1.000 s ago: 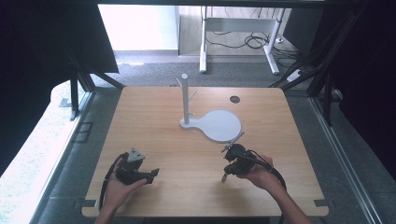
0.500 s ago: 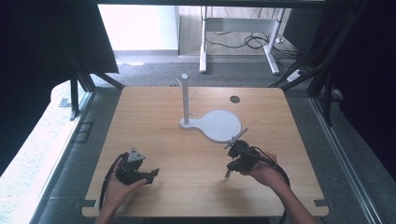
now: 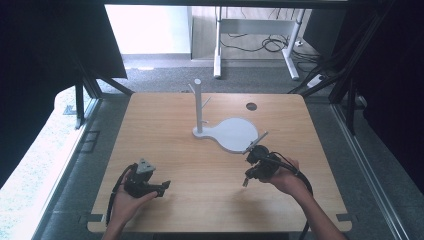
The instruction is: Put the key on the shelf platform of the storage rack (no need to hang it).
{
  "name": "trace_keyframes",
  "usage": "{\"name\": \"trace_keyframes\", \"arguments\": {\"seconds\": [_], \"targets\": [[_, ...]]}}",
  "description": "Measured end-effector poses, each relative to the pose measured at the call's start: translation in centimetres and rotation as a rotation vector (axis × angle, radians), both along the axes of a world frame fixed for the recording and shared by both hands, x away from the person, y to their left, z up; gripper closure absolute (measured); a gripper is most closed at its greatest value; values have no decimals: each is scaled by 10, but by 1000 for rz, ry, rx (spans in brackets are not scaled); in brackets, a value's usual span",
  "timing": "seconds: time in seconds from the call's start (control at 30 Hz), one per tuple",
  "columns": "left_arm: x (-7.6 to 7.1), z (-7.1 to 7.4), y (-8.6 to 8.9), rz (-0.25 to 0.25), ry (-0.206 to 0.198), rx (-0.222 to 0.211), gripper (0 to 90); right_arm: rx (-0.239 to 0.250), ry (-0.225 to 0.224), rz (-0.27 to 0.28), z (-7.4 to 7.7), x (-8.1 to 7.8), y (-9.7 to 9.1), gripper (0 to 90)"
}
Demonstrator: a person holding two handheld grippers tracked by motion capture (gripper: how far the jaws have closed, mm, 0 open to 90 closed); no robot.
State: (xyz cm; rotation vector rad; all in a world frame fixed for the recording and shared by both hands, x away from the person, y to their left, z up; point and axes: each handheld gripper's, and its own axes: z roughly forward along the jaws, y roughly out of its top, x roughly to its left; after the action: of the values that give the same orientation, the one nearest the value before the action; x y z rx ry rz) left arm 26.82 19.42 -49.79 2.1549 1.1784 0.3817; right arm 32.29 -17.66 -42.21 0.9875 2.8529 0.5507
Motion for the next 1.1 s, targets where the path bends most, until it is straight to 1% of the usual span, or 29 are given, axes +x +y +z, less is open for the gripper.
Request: {"name": "trace_keyframes", "arguments": {"seconds": [0.2,0.33,0.4,0.47,0.7,0.8,1.1], "targets": [[0,0,-1,2,4,-2,231,1,-2,-7,5,6,-3,897],[0,0,-1,0,1,-3,231,4,-8,-13,9,10,-5,897],[0,-1,-1,4,4,-2,231,8,-13,-28,13,14,-6,897],[0,-1,-2,2,3,-2,231,10,-18,-25,14,15,-7,897],[0,0,-1,7,1,-7,231,8,-20,-36,19,23,-5,897],[0,0,-1,3,-2,-1,231,10,-21,-38,21,26,-4,897],[0,0,-1,2,-4,-2,233,12,-23,-52,25,35,-3,897]]}}
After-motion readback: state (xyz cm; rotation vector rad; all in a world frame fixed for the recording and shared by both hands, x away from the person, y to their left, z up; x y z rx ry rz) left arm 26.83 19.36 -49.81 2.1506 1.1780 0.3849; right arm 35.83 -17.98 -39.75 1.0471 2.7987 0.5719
